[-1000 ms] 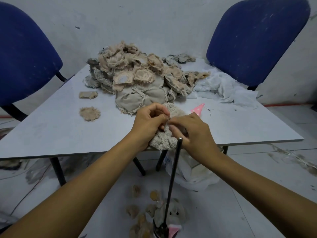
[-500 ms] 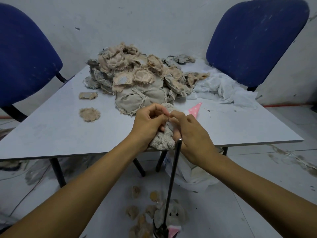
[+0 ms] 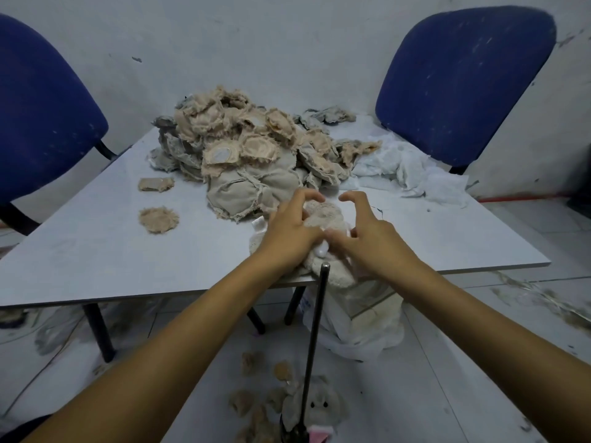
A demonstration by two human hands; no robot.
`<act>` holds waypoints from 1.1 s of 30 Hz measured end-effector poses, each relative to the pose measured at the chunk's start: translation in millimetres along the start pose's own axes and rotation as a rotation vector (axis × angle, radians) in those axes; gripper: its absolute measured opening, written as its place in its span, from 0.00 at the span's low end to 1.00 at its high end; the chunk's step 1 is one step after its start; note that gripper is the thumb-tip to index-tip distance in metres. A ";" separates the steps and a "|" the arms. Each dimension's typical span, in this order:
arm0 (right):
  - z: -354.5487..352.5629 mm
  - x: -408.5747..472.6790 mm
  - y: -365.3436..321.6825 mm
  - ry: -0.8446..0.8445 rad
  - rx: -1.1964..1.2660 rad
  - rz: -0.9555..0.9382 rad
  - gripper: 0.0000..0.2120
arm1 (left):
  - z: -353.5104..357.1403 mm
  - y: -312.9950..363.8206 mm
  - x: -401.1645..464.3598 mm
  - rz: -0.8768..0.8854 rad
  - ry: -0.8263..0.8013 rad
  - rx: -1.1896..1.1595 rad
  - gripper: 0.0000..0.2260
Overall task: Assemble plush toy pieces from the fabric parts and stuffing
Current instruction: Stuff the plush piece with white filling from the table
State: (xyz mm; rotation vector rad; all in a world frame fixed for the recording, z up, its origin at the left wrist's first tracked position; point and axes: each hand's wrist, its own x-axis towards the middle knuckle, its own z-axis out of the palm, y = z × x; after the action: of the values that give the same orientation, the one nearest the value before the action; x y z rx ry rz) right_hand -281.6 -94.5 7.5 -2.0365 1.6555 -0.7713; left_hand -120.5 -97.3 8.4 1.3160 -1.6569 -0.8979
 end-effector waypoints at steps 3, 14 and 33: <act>1.5 2.8 -0.8 -0.015 0.212 0.010 0.30 | -6.5 -1.9 -0.9 0.107 -0.059 -0.155 0.26; 2.3 -14.4 4.9 -0.007 0.637 -0.164 0.20 | -6.1 -4.8 6.4 0.060 -0.141 -0.133 0.27; -10.9 -14.4 13.7 -0.117 0.641 -0.265 0.24 | 5.6 1.3 1.7 0.086 0.100 0.112 0.11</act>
State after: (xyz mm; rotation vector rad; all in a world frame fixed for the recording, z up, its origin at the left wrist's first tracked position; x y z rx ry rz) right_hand -301.0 -83.0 5.0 -1.7927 0.9134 -1.0785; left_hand -126.3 -98.4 7.6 1.3318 -1.6920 -0.6861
